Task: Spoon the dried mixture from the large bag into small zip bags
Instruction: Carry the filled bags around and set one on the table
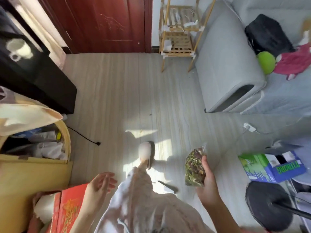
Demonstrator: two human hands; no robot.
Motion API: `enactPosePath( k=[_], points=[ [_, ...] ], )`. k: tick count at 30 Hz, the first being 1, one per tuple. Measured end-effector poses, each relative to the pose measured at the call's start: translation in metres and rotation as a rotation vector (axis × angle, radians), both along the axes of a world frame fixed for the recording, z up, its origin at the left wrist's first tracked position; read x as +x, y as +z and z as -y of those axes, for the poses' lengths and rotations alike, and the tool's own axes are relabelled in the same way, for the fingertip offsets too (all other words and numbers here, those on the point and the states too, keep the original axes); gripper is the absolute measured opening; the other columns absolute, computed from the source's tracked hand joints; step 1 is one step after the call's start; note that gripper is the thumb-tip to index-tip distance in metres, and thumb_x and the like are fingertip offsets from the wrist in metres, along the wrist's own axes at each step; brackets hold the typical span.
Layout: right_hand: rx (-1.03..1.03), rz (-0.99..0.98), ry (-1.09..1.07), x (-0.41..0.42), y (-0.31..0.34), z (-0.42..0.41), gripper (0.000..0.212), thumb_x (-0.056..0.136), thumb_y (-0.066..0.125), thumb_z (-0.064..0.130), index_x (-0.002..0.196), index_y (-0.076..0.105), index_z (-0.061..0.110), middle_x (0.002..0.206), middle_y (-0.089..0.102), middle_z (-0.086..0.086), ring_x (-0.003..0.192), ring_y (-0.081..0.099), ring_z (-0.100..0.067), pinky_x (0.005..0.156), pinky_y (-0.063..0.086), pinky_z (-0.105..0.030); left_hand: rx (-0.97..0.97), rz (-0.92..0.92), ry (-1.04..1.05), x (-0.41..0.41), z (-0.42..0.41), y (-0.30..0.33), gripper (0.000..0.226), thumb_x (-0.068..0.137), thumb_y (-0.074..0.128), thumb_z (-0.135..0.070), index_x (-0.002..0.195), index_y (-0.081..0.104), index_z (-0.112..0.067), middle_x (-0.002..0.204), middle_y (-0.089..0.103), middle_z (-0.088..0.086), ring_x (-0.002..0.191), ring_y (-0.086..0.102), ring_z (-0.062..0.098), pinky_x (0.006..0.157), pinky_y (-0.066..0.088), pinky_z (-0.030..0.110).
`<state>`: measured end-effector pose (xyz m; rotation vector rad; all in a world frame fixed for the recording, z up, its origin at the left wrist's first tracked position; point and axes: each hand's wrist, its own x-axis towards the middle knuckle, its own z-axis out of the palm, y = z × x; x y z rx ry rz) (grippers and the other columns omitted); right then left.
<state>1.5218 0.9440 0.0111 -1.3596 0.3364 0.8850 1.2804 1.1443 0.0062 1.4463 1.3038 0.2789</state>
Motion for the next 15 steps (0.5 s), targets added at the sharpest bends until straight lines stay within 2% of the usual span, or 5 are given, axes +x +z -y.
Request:
enactPosePath(
  k=[2, 6, 10, 12, 15],
  points=[
    [0.011, -0.008, -0.032, 0.026, 0.000, -0.034, 0.018, 0.099, 0.045, 0.022, 0.102, 0.063, 0.021, 0.090, 0.075, 0.007, 0.083, 0.071, -0.009, 0.063, 0.055, -0.024, -0.005, -0.019, -0.063, 0.034, -0.042, 0.000, 0.023, 0.095, 0.049, -0.008, 0.082, 0.067, -0.015, 0.066, 0.069, 0.006, 0.066, 0.067, 0.025, 0.058, 0.054, 0.024],
    [0.034, -0.049, -0.067, 0.084, 0.005, -0.111, 0.041, 0.095, 0.046, 0.043, 0.122, 0.058, 0.015, 0.107, 0.068, -0.008, 0.093, 0.067, -0.020, 0.071, 0.054, -0.034, 0.077, -0.058, -0.221, 0.108, -0.134, 0.012, 0.023, 0.094, 0.050, -0.007, 0.081, 0.065, -0.019, 0.065, 0.069, 0.001, 0.059, 0.065, 0.011, 0.063, 0.054, 0.032],
    [0.045, 0.008, -0.079, 0.133, 0.015, -0.173, 0.041, 0.095, 0.053, 0.031, 0.132, 0.052, 0.012, 0.115, 0.068, 0.000, 0.104, 0.065, -0.013, 0.080, 0.054, -0.028, 0.134, -0.067, -0.396, 0.189, -0.220, 0.034, 0.027, 0.095, 0.047, -0.002, 0.083, 0.063, -0.020, 0.069, 0.069, -0.006, 0.057, 0.063, 0.003, 0.062, 0.051, 0.019],
    [0.054, 0.020, -0.092, 0.158, 0.016, -0.201, 0.033, 0.097, 0.053, 0.026, 0.126, 0.056, 0.010, 0.105, 0.073, 0.007, 0.097, 0.068, -0.007, 0.073, 0.056, -0.020, 0.177, -0.053, -0.481, 0.228, -0.255, 0.046, 0.022, 0.096, 0.046, -0.005, 0.088, 0.063, -0.017, 0.073, 0.068, -0.007, 0.061, 0.064, 0.002, 0.062, 0.050, 0.013],
    [0.039, 0.010, -0.106, 0.189, 0.021, -0.235, 0.030, 0.096, 0.049, 0.040, 0.099, 0.071, 0.020, 0.083, 0.074, 0.005, 0.078, 0.071, -0.010, 0.061, 0.055, -0.027, 0.194, -0.015, -0.510, 0.278, -0.294, 0.058, 0.021, 0.096, 0.045, -0.005, 0.090, 0.063, -0.014, 0.076, 0.069, -0.003, 0.064, 0.064, 0.004, 0.066, 0.051, 0.016]
  ],
)
